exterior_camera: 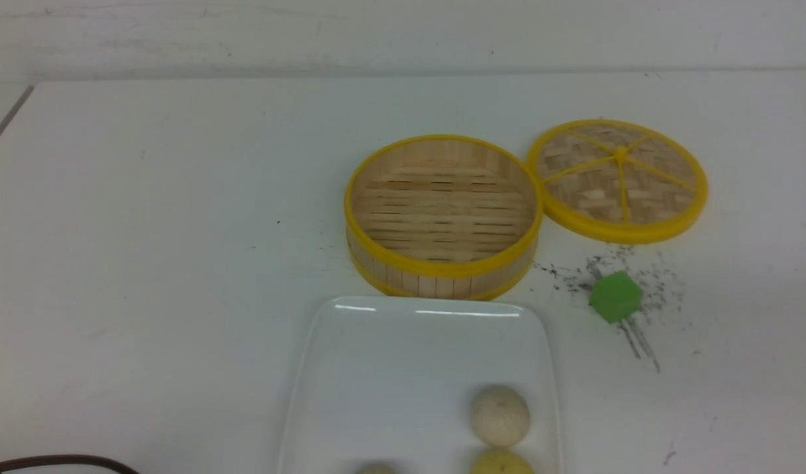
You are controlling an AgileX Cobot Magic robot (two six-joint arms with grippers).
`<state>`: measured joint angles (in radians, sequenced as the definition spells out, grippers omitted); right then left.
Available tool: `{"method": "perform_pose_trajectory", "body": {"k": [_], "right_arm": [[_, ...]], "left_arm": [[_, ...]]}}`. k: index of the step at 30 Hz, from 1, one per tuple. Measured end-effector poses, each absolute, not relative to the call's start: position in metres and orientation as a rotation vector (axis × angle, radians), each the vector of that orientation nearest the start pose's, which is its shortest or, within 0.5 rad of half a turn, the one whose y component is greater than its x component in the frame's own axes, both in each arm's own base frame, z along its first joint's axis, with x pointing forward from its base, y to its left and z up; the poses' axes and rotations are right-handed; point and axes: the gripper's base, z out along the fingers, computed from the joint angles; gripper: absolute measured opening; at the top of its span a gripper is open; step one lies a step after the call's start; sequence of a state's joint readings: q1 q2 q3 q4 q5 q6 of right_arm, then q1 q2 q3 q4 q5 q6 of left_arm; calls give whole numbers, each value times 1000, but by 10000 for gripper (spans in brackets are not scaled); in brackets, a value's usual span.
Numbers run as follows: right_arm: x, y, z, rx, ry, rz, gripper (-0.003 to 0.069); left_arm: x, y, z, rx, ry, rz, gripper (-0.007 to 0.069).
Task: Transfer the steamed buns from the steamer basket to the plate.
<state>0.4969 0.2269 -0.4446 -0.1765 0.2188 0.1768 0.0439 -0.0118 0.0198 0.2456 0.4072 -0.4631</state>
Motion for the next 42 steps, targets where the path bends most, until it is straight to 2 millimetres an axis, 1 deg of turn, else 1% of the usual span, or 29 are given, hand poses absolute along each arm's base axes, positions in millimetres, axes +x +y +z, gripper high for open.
{"method": "perform_pose_trajectory", "body": {"k": [16, 25, 42], "right_arm": [[52, 24, 328, -334, 1455, 377, 242], [52, 24, 328, -334, 1455, 377, 242], [52, 24, 328, -334, 1455, 377, 242]], "left_arm": [[51, 11, 172, -329, 1858, -41, 242], [51, 14, 172, -282, 1857, 35, 242], [51, 14, 172, -277, 1858, 43, 242]]}}
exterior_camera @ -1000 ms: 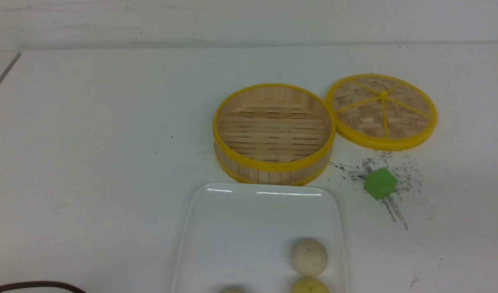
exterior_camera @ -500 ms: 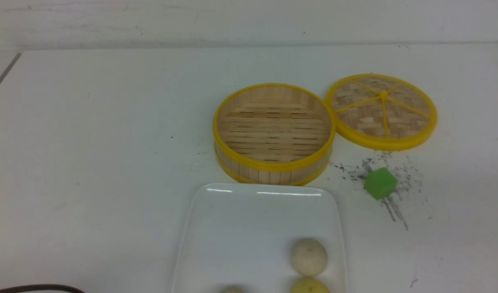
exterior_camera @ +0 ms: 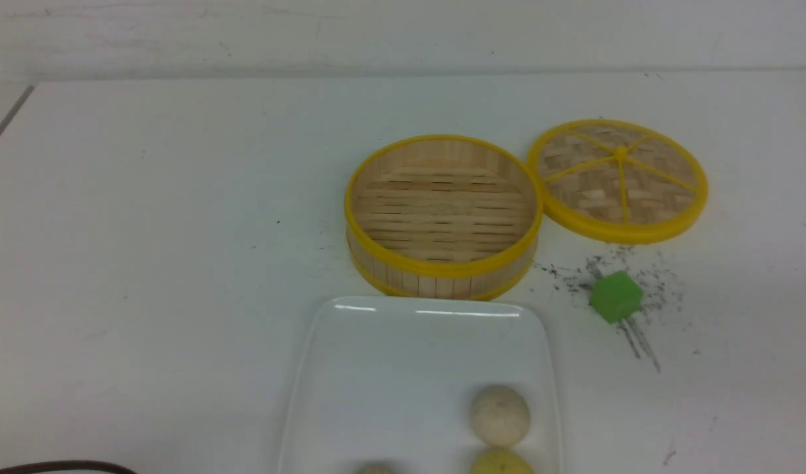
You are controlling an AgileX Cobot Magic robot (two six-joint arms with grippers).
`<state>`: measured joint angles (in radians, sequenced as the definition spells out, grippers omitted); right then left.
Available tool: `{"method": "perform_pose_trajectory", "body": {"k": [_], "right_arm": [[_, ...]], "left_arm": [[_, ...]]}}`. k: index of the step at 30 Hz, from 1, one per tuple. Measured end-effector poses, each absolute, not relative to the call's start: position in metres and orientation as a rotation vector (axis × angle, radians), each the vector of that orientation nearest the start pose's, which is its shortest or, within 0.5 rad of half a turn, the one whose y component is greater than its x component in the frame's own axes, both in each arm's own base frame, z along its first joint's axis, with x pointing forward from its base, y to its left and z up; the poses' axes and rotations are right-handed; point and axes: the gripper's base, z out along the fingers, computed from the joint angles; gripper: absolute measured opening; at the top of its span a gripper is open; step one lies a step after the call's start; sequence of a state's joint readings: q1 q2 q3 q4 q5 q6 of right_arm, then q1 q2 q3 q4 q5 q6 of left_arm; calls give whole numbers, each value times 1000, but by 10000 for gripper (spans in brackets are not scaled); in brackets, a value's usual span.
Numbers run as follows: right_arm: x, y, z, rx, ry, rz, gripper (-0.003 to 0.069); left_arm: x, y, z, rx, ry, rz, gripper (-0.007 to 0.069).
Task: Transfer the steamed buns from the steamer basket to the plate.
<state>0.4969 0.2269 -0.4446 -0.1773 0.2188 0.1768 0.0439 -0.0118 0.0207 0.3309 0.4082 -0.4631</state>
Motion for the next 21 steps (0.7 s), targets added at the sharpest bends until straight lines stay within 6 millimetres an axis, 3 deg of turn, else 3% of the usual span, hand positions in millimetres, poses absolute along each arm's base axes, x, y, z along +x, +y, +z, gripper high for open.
{"method": "perform_pose_trajectory", "body": {"k": [21], "right_arm": [[51, 24, 328, -334, 1455, 377, 242]], "left_arm": [[51, 14, 172, -249, 1862, 64, 242]]}}
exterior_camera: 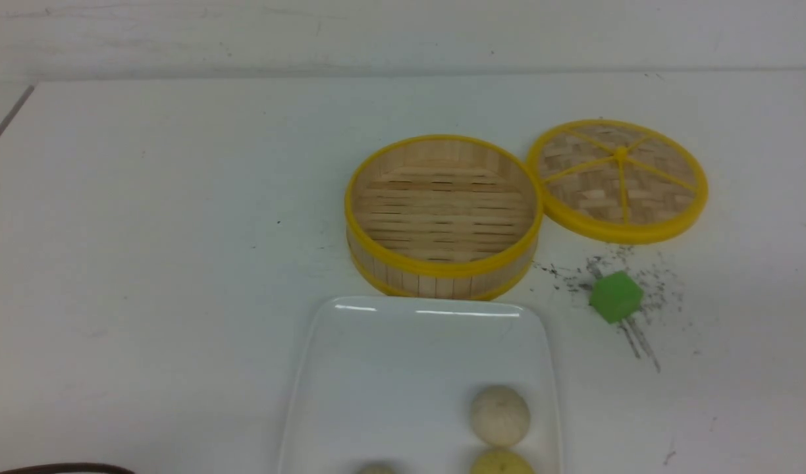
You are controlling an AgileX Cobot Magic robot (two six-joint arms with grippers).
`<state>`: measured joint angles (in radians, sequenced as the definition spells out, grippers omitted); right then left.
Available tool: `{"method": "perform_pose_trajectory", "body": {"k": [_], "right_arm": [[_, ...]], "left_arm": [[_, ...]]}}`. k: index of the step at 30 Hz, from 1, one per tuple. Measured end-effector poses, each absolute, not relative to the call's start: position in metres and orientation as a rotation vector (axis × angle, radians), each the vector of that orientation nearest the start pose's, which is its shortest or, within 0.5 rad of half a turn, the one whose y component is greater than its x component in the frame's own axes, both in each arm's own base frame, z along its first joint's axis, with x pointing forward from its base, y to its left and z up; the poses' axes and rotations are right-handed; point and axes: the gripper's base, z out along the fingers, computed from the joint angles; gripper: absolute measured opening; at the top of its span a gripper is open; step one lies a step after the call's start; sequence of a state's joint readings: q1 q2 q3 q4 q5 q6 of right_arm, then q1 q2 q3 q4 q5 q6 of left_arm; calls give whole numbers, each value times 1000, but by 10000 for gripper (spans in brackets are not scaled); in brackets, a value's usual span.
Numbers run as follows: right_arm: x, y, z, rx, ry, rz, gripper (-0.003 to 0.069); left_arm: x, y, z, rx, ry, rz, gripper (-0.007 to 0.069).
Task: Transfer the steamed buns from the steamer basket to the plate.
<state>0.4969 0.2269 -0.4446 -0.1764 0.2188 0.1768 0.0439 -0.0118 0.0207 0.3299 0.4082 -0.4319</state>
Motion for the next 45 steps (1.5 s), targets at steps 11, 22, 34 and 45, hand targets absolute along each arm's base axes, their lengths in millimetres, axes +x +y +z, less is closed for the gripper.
{"method": "perform_pose_trajectory", "body": {"k": [11, 22, 34, 45], "right_arm": [[51, 24, 328, -332, 1456, 379, 242], [51, 24, 328, -332, 1456, 379, 242], [51, 24, 328, -332, 1456, 379, 242], [51, 24, 328, -332, 1456, 379, 242]], "left_arm": [[51, 10, 172, -143, 1875, 82, 242], [51, 10, 172, -122, 1877, 88, 242], [51, 10, 172, -120, 1877, 89, 242], [51, 10, 172, -122, 1877, 86, 242]]}}
